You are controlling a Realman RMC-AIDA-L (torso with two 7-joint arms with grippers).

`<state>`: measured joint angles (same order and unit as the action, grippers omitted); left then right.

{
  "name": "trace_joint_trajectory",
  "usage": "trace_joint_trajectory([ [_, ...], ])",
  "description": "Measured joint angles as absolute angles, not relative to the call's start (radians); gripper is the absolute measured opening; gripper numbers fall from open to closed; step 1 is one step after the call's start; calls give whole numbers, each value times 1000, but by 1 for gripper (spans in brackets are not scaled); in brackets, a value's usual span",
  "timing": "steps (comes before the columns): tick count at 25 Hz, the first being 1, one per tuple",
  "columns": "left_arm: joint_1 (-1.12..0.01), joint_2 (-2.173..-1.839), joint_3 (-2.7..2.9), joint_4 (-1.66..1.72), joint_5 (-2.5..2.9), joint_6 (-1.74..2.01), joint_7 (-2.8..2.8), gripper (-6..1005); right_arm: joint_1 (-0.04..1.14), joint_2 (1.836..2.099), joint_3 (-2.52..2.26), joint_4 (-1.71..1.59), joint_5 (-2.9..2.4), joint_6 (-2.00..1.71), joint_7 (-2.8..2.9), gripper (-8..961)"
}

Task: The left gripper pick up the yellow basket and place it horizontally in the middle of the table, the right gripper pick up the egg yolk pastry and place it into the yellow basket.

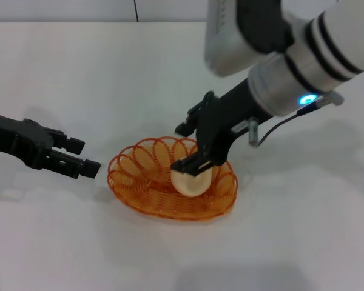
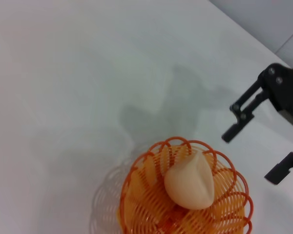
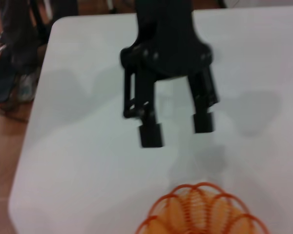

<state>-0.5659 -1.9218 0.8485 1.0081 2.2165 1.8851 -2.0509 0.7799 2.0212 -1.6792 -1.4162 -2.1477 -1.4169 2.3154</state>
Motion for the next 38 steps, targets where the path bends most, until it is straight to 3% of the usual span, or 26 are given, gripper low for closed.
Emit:
trace_joint_trajectory([
  [8, -564, -1922, 842, 1009, 2215, 1885, -2040, 872, 656, 2014, -1508, -1520, -2155, -1453, 2292, 636],
  [19, -549, -1922, 817, 1012, 2210, 1884, -2013, 872, 436, 2009, -1291, -1539, -2150, -1539, 2132, 653],
  [24, -551, -1921, 816, 1012, 2205, 1884, -2000, 872, 367, 2010, -1231, -1536, -2116, -1595, 2070, 854],
  [38, -534, -1922, 815, 1014, 2171, 1895, -1974, 872, 290, 2009, -1186, -1432, -1955, -1646, 1876, 868],
])
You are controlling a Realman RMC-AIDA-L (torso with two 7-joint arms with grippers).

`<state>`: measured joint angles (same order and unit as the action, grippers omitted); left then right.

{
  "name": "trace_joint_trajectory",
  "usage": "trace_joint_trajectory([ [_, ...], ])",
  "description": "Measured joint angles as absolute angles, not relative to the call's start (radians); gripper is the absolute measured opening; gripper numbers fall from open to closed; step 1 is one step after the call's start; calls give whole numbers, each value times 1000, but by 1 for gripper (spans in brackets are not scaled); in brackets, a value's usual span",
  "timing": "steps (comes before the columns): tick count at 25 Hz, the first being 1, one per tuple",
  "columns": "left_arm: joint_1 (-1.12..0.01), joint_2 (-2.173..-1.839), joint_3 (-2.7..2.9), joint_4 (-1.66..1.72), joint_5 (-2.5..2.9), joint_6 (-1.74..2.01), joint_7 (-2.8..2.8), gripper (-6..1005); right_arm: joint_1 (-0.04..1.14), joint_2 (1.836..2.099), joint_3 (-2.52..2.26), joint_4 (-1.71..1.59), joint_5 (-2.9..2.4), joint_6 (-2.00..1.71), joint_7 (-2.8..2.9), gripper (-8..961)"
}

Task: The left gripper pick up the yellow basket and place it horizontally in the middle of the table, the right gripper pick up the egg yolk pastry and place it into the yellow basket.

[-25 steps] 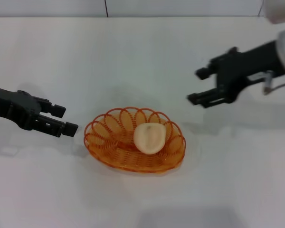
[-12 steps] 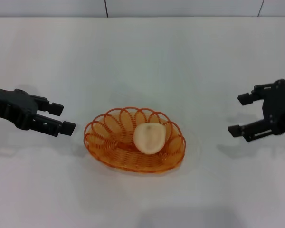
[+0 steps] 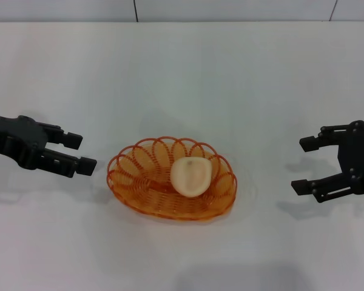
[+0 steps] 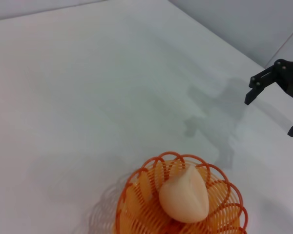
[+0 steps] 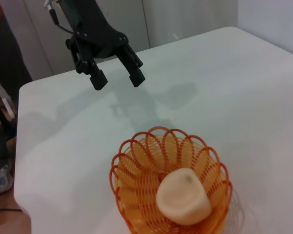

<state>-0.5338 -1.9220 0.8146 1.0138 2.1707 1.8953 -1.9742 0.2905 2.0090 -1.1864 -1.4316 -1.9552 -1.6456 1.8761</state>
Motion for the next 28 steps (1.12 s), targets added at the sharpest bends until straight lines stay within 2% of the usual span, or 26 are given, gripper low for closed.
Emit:
trace_joint_trajectory([
  [28, -520, -1914, 814, 1016, 2152, 1902, -1981, 872, 322, 2011, -1195, -1416, -1956, -1662, 1858, 868],
])
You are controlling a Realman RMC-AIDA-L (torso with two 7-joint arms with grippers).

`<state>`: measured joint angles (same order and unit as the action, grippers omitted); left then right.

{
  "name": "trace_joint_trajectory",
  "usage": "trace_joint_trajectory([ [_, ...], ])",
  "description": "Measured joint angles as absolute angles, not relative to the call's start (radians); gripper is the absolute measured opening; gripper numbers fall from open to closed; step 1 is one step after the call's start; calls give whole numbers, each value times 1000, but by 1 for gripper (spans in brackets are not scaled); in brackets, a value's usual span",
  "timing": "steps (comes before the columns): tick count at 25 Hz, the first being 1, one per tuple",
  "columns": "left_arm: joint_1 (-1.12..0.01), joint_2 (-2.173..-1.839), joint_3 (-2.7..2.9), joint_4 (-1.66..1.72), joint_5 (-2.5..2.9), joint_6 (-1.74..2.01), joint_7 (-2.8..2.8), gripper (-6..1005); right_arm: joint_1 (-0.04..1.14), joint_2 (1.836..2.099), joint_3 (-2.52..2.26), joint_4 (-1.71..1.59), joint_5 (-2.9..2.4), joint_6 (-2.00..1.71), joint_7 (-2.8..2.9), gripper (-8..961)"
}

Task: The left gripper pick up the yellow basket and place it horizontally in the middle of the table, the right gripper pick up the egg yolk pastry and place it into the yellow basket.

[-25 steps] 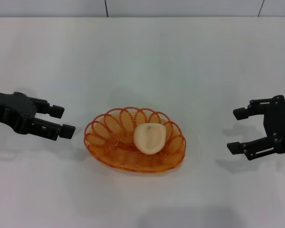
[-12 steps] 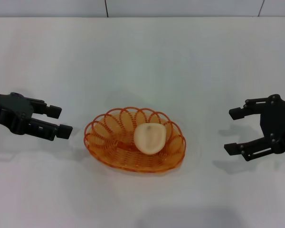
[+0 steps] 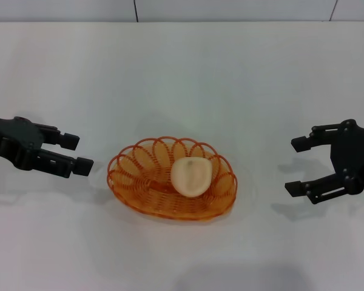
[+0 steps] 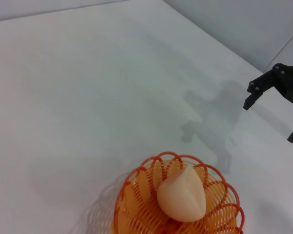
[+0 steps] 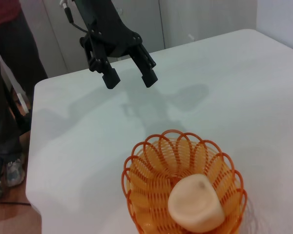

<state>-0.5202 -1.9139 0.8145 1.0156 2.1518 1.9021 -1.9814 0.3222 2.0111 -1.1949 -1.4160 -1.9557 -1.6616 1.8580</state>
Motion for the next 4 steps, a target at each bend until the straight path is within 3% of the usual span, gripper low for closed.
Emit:
trace_joint_trajectory([
  [4, -522, -1914, 815, 1016, 2152, 1902, -1982, 872, 322, 2011, -1195, -1416, -1957, -1665, 1859, 868],
])
